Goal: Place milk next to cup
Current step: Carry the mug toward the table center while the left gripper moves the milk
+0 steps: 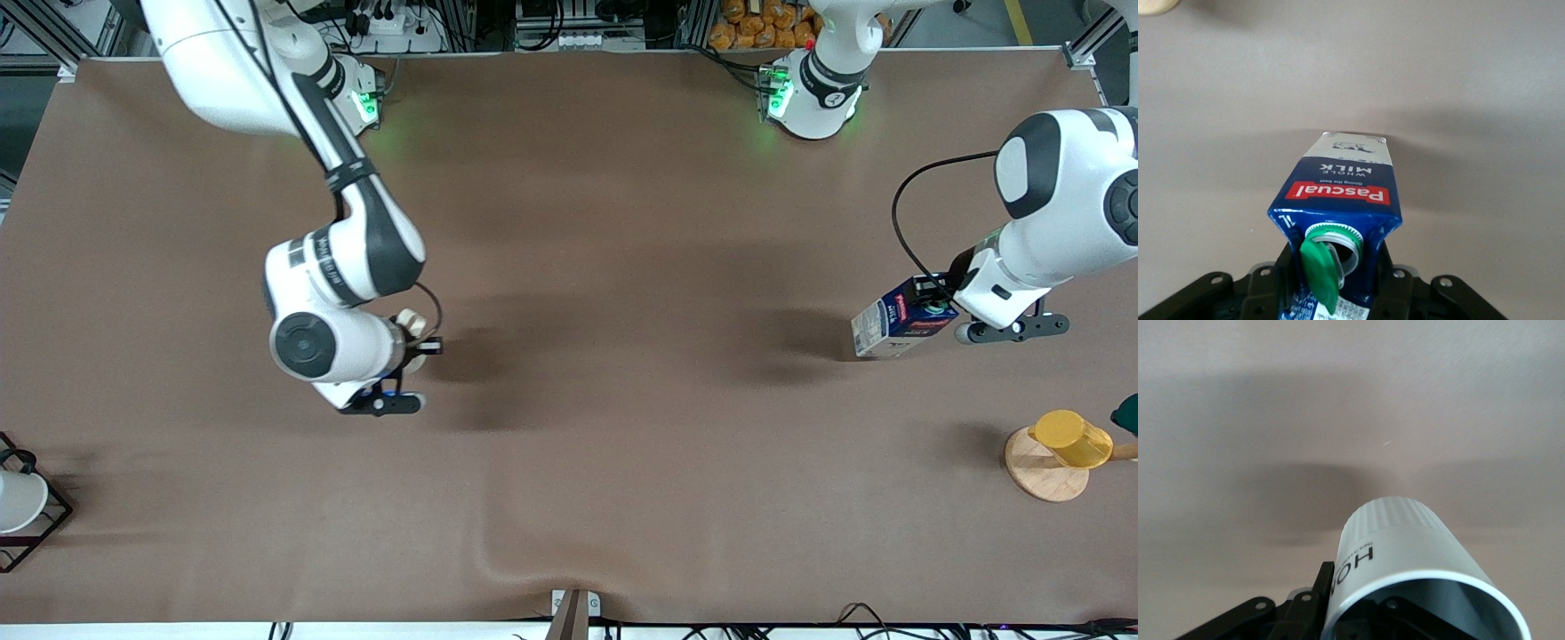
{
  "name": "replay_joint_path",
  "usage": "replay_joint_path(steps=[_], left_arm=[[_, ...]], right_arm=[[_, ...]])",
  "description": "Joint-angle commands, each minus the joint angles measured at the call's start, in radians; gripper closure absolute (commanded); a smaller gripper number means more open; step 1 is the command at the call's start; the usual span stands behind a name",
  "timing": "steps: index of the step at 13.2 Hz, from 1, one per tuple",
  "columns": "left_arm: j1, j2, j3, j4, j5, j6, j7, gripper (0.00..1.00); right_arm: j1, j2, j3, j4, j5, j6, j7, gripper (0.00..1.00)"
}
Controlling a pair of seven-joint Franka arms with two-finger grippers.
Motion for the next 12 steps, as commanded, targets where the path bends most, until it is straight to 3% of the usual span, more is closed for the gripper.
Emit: replay_joint_path(steps=[1,7,12], left_arm=[[0.002,-0.005,-0.065,0.041,0.008,-0.024,-0.071,0.52],[0.000,-0.002,-0.200,0.096,0.009,-0.024,-0.180,0.52],[-0.032,0.001,-0.222,0.130,0.008,-0.024,-0.211,0.52]], right_arm=[[0.103,0.002,-0.012,0.017,0.011,0.008,0.195,1.00],[0.226,0.037,-0.010,0.014,0.042,0.199,0.375,1.00],[0.292,0.052,-0.012,-0.038,0.039,0.224,0.411,1.00]])
